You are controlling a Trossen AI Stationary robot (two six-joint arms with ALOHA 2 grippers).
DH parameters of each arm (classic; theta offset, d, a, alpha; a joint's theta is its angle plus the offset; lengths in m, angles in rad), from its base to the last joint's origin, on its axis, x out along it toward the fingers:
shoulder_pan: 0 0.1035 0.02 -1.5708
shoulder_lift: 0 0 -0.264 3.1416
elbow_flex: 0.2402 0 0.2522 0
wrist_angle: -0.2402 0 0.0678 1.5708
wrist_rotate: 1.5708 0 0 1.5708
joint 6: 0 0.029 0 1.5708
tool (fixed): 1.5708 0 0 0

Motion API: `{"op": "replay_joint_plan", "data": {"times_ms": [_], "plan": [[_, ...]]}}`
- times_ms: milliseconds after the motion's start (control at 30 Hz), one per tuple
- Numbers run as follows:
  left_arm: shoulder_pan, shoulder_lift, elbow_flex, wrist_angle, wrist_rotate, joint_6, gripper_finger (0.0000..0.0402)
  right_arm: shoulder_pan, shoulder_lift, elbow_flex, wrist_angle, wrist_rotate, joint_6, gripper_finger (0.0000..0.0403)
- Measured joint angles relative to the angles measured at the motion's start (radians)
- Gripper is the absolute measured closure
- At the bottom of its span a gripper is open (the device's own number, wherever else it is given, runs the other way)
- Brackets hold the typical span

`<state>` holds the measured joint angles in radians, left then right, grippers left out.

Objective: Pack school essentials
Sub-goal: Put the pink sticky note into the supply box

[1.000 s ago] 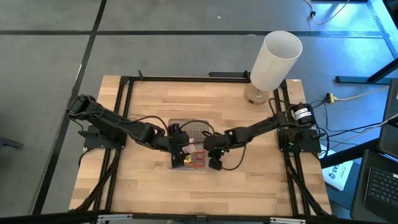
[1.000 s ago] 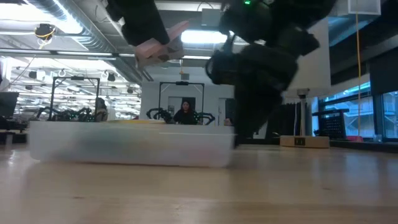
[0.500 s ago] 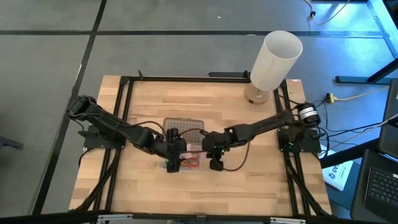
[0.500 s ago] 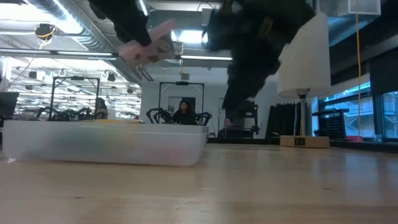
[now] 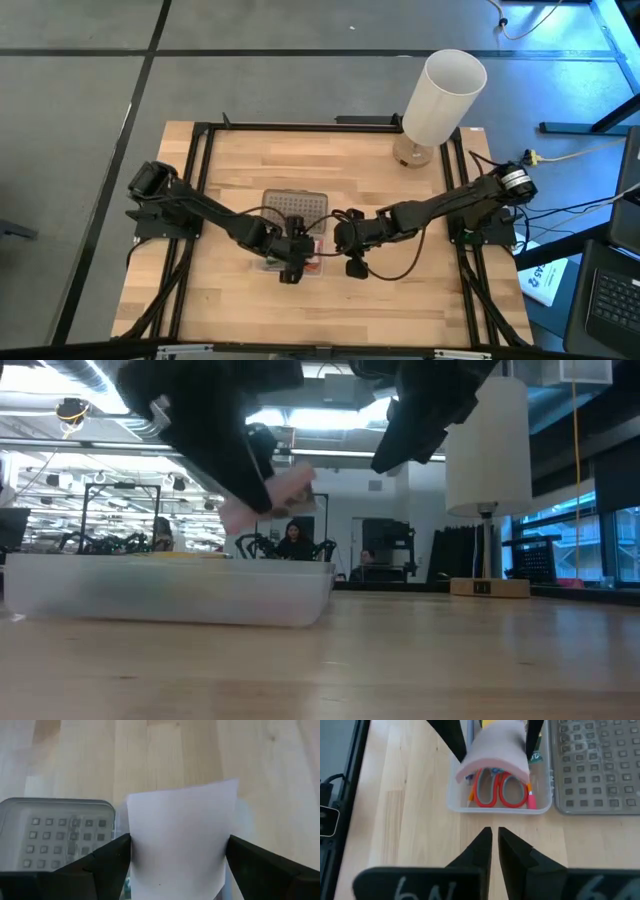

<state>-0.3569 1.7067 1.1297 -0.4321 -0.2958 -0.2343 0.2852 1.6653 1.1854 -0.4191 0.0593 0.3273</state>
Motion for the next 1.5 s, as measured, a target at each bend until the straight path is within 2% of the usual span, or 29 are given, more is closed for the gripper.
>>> {"op": "replay_joint_plan", "data": {"times_ms": [333,1067,1200,1400,1500], "plan": [[0.006,0.089,0.000,0.031,0.022,0.054,0.0099,0.002,0.000,0.000,0.009,0.000,-0.019,0.0368],[0.008,0.090,0.000,0.016,0.024,0.054,0.0098,0.002,0.001,-0.001,0.010,0.001,-0.018,0.0368],[0.008,0.091,0.000,0.014,0.023,0.054,0.0076,0.002,0.001,-0.001,0.010,0.001,-0.018,0.0368],[0.010,0.092,0.000,0.006,0.010,0.054,0.0011,0.002,0.001,-0.001,0.010,0.001,-0.017,0.0368],[0.010,0.092,0.000,0.006,0.003,0.051,0.0007,0.002,0.001,-0.001,0.010,0.001,-0.019,0.0368]]}}
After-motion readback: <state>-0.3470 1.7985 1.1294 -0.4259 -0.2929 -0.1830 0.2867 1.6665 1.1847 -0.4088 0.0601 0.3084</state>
